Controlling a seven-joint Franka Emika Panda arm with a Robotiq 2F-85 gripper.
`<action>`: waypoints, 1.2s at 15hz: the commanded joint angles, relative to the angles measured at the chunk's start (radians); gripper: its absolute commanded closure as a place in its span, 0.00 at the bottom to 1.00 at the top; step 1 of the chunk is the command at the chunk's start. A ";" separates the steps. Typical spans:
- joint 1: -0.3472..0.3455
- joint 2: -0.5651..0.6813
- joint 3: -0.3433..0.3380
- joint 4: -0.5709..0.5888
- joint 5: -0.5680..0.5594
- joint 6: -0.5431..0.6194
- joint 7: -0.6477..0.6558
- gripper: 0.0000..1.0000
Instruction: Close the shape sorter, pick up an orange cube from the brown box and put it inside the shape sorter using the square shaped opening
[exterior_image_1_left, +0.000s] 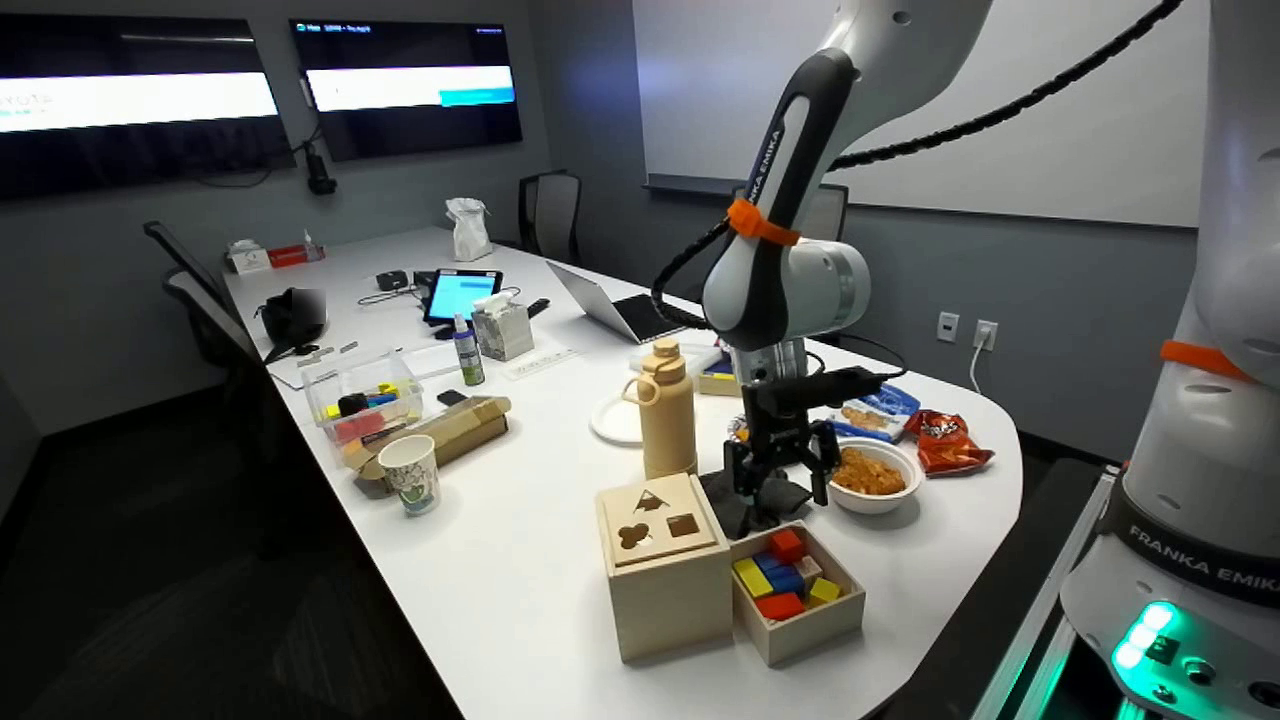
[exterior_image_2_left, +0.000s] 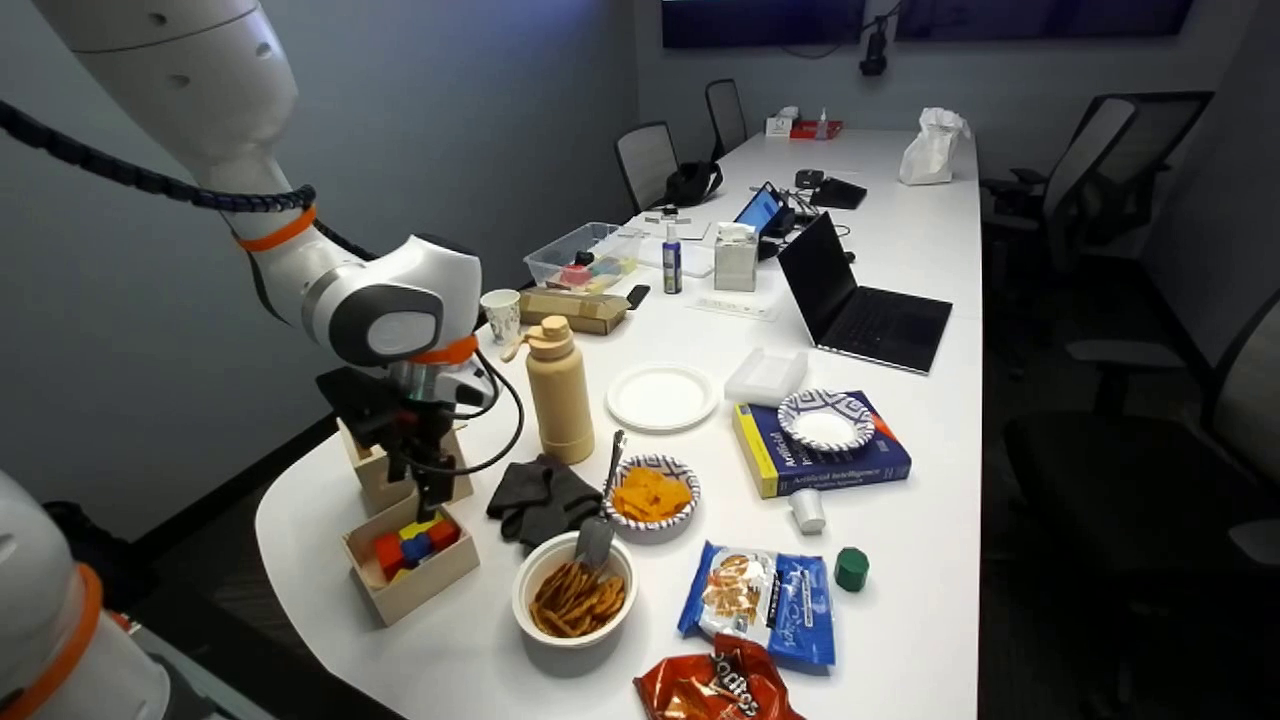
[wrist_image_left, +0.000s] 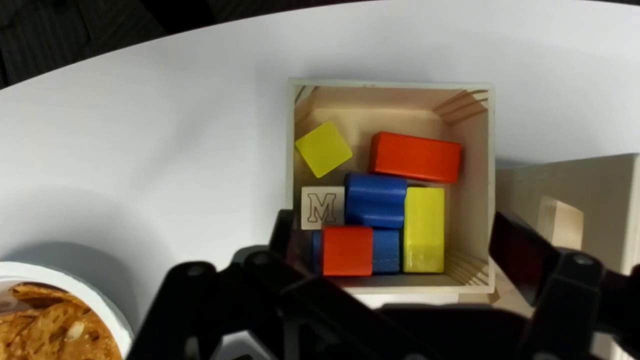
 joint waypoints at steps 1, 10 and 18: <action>-0.015 0.055 0.031 0.024 0.096 0.020 -0.046 0.00; -0.051 0.173 0.050 0.074 0.170 0.082 -0.106 0.00; -0.084 0.234 0.056 0.116 0.161 0.115 -0.112 0.00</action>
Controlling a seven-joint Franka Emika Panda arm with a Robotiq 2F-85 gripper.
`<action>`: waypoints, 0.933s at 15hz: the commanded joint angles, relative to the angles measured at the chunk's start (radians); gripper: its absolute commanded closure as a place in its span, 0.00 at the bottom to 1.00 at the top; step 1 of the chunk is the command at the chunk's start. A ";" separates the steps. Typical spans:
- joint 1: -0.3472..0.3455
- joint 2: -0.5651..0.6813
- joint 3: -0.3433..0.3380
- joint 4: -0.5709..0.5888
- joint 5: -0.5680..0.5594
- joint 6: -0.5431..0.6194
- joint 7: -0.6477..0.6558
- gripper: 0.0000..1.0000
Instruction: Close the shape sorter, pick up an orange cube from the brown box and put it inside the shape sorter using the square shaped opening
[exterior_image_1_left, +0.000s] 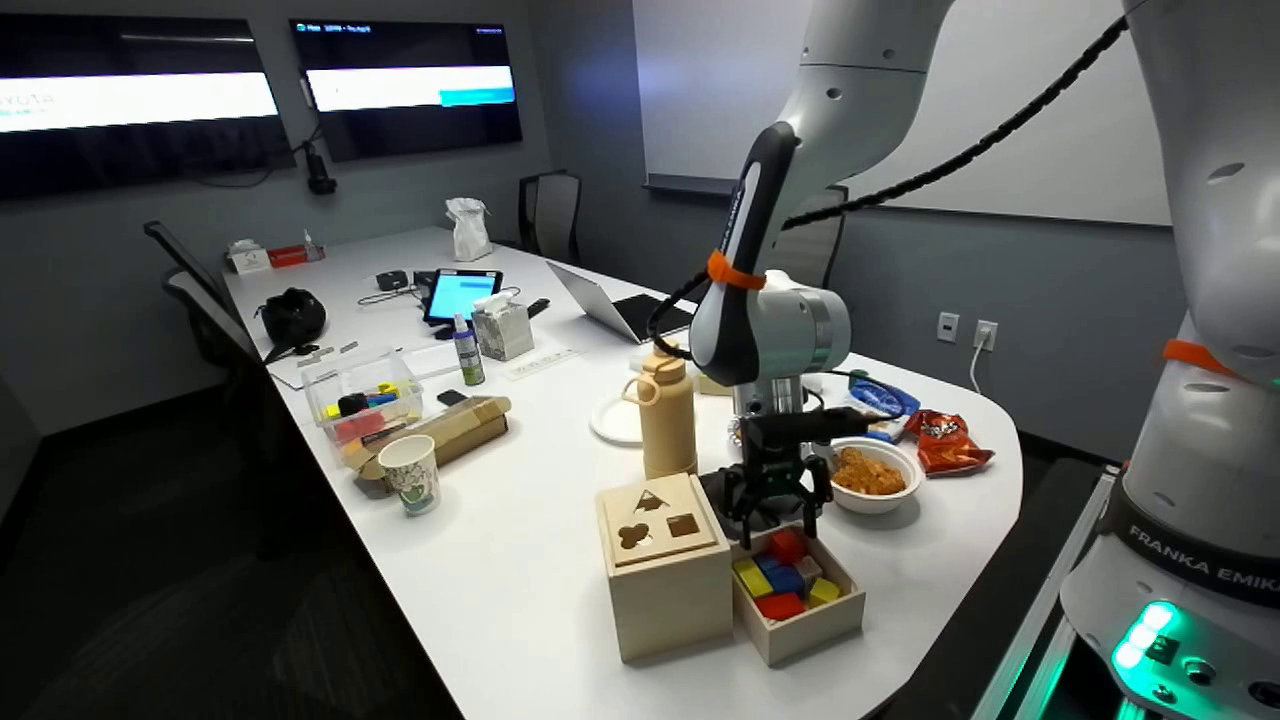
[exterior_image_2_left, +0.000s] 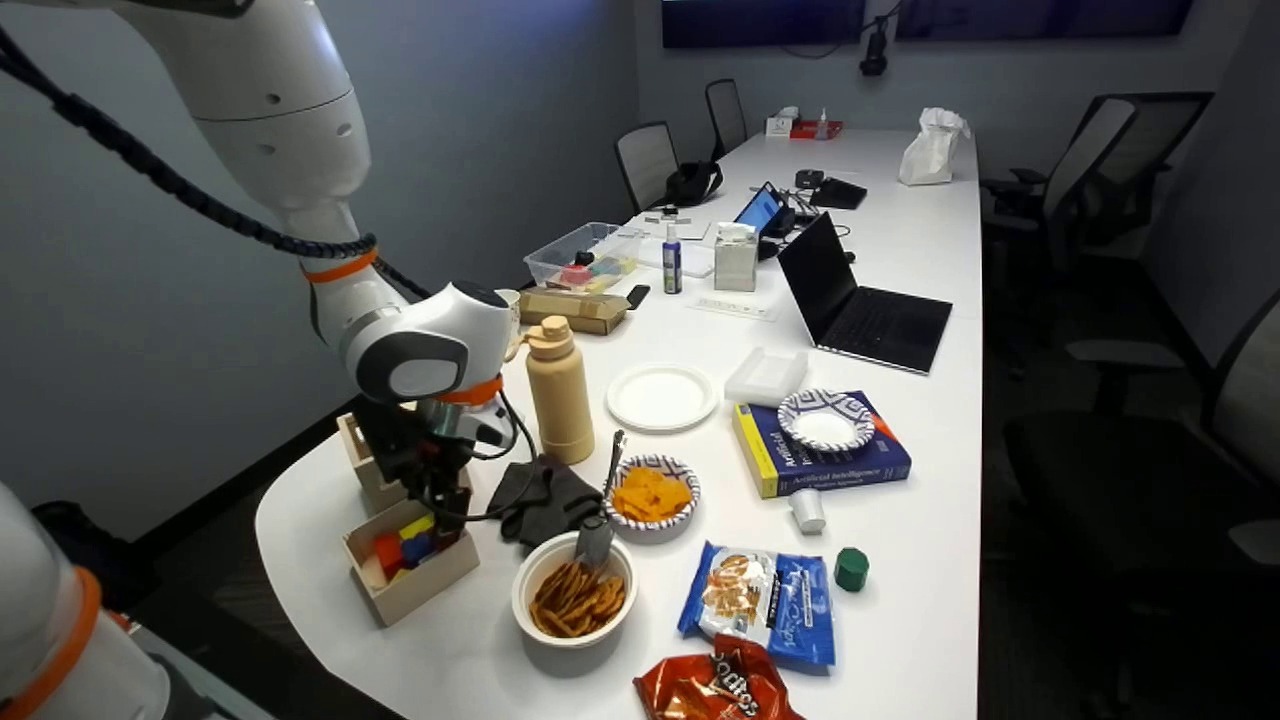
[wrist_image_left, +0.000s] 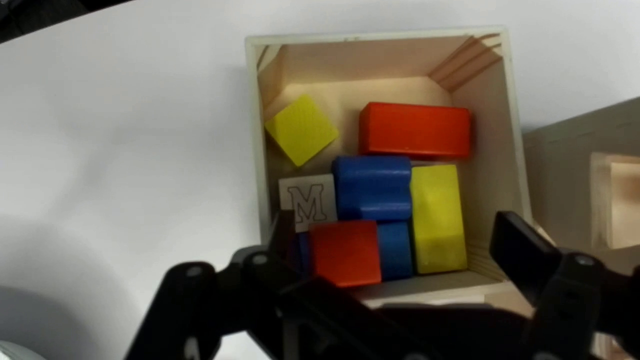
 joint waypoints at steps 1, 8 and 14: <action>-0.021 0.030 0.019 0.026 0.010 0.027 -0.012 0.00; -0.014 0.055 0.025 0.038 0.003 0.058 0.007 0.00; -0.012 0.071 0.029 0.033 0.001 0.094 0.024 0.00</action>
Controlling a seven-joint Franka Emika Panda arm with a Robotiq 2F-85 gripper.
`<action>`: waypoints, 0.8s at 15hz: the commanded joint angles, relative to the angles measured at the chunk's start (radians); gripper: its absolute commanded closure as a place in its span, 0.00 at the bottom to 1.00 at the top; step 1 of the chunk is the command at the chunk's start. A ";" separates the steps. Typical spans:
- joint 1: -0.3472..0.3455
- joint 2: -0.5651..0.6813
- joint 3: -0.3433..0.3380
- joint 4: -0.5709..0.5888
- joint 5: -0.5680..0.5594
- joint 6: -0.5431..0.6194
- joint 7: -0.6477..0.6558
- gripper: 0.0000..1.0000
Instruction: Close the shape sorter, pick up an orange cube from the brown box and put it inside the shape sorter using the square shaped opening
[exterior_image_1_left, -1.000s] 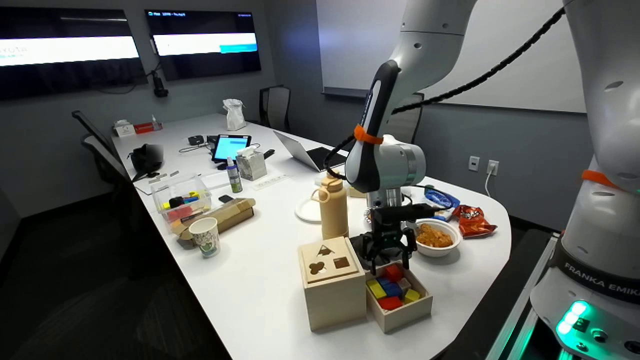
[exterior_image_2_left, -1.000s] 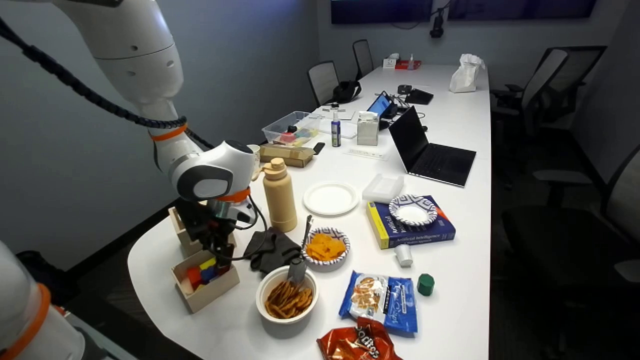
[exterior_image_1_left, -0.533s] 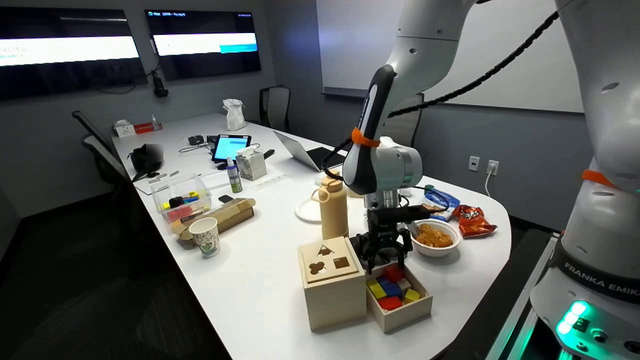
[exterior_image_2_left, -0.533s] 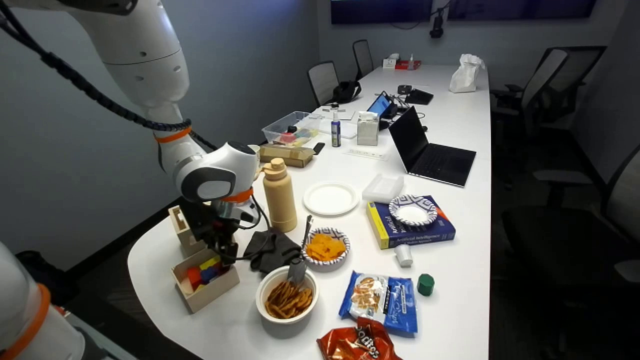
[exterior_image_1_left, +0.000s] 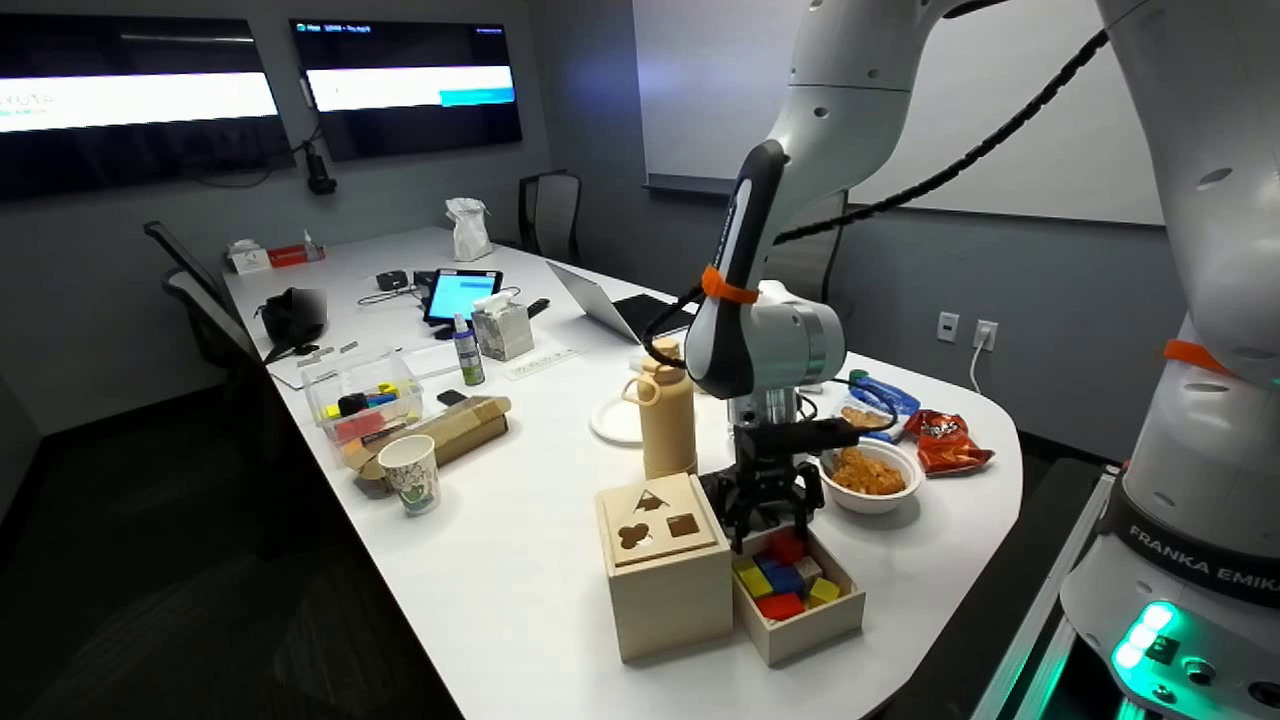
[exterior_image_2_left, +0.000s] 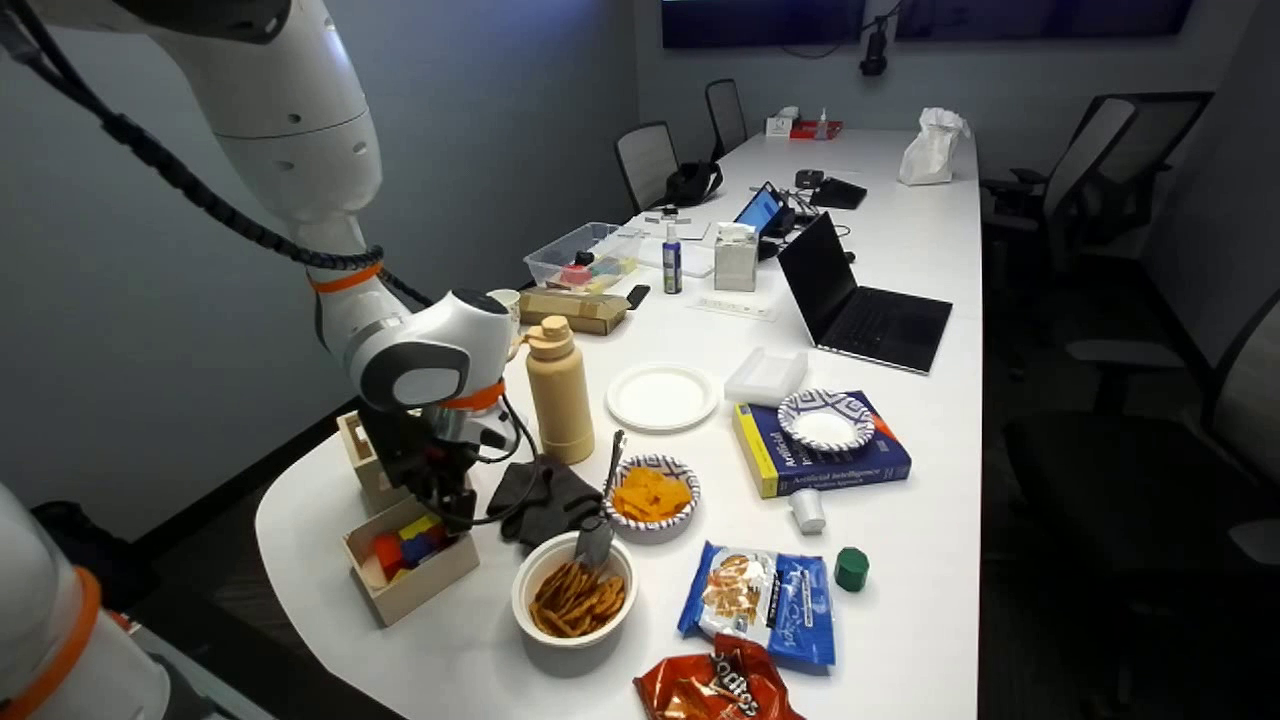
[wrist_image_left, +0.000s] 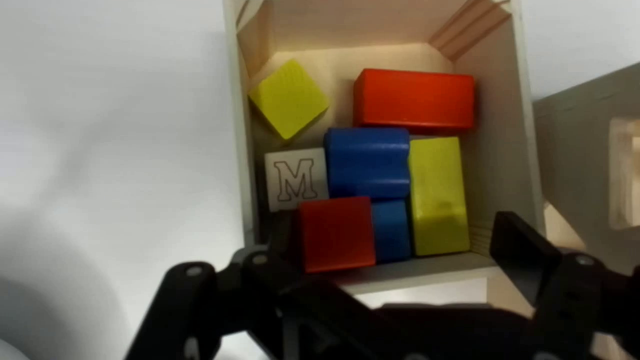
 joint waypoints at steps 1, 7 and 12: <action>-0.006 0.018 0.013 0.004 0.000 0.033 0.023 0.00; -0.011 0.035 0.024 0.004 0.004 0.048 0.031 0.00; -0.009 0.043 0.027 0.004 0.001 0.059 0.036 0.34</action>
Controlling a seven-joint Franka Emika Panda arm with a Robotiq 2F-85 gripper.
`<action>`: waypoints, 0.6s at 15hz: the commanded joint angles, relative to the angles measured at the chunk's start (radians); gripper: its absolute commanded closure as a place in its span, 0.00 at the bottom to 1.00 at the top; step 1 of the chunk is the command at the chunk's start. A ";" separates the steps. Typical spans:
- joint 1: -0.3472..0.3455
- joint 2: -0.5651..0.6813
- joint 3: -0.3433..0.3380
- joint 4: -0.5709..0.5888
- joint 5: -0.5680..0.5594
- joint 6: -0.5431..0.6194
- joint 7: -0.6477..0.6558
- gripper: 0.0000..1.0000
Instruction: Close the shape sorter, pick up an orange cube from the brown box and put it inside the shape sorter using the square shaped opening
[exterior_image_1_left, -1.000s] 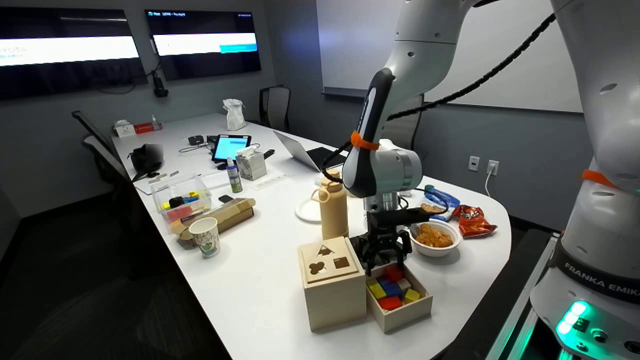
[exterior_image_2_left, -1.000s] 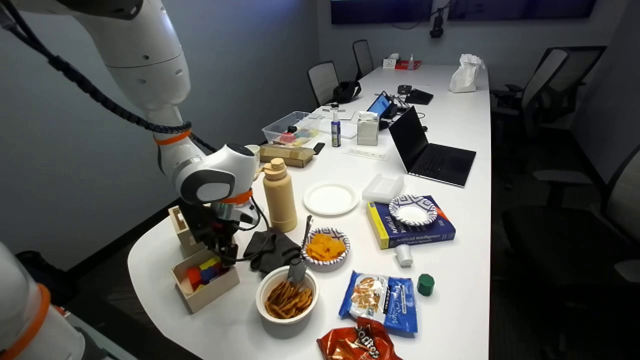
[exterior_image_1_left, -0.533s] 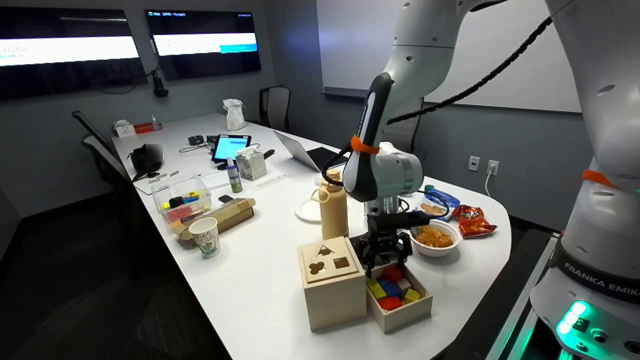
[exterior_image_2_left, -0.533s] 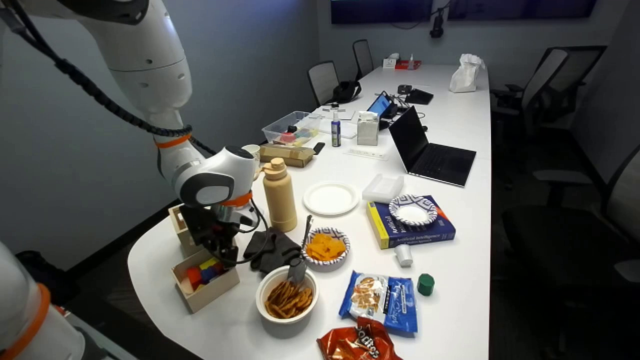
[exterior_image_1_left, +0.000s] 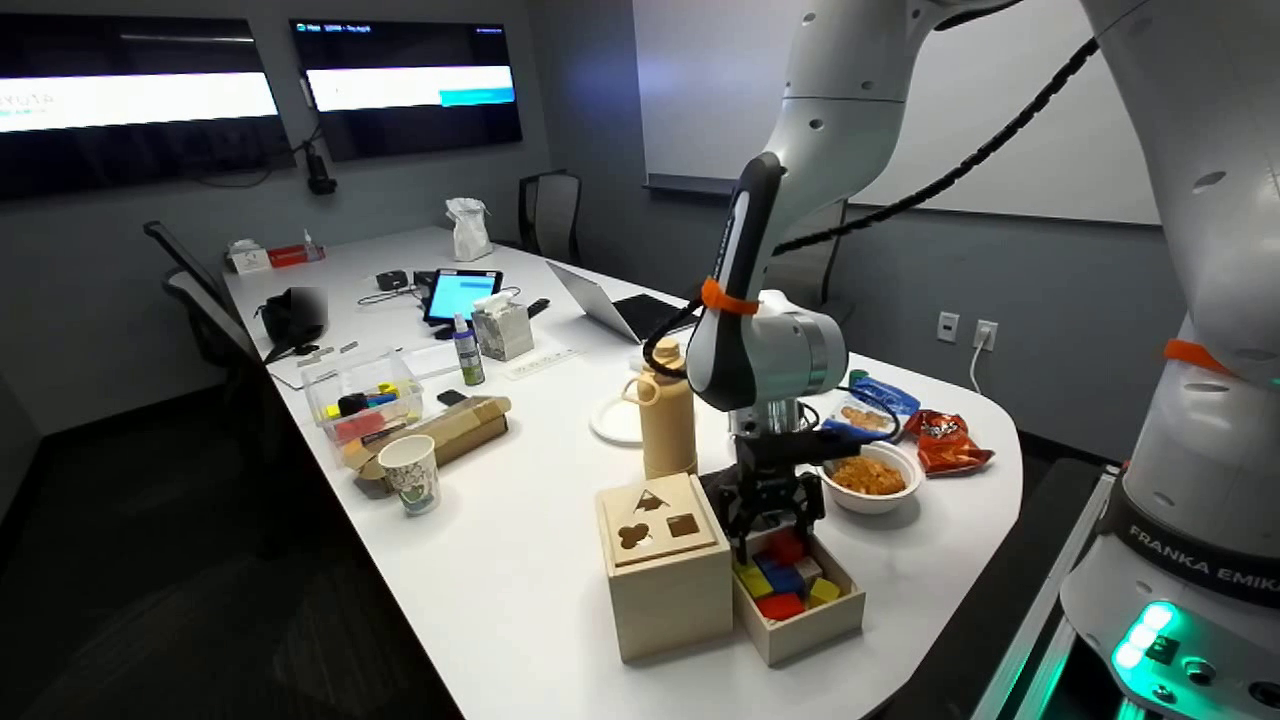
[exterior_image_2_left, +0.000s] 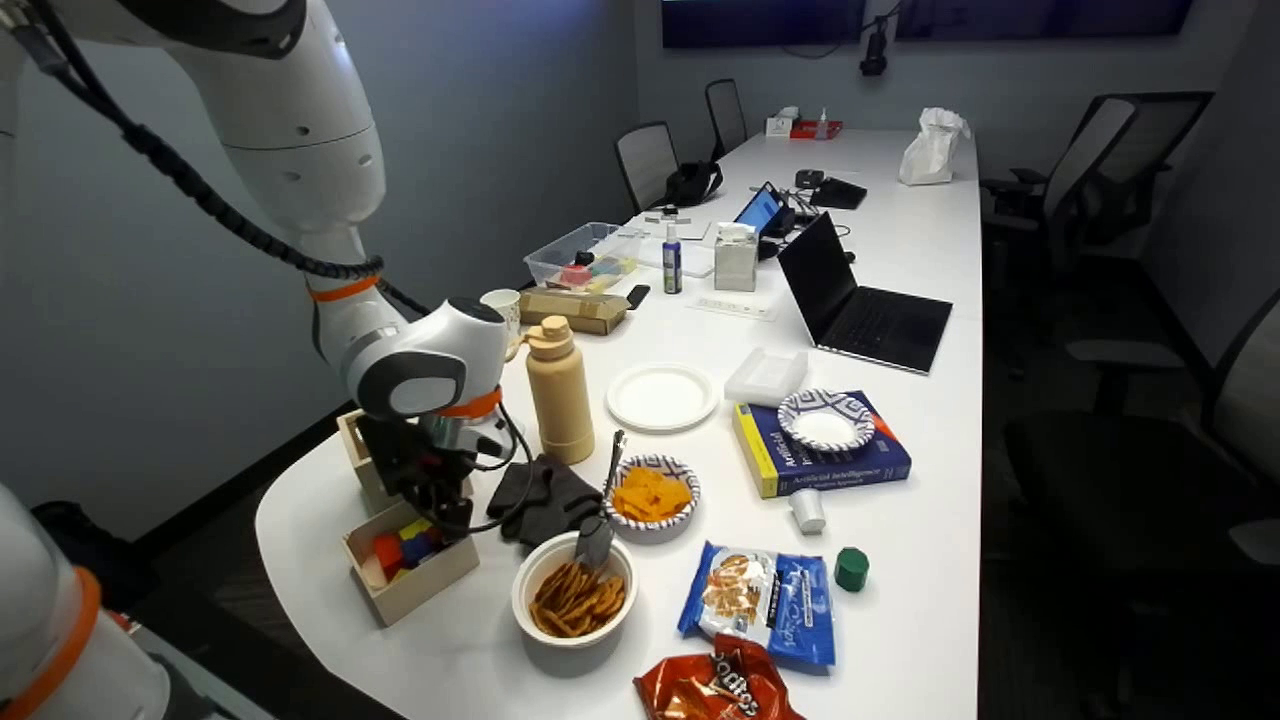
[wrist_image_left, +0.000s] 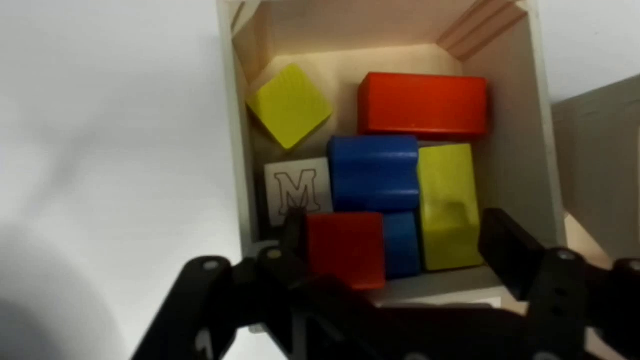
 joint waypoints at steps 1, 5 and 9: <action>-0.007 0.012 0.015 0.004 -0.002 0.030 0.023 0.42; -0.003 0.016 0.010 0.005 -0.008 0.033 0.037 0.73; 0.004 0.014 0.005 0.007 -0.014 0.028 0.052 0.89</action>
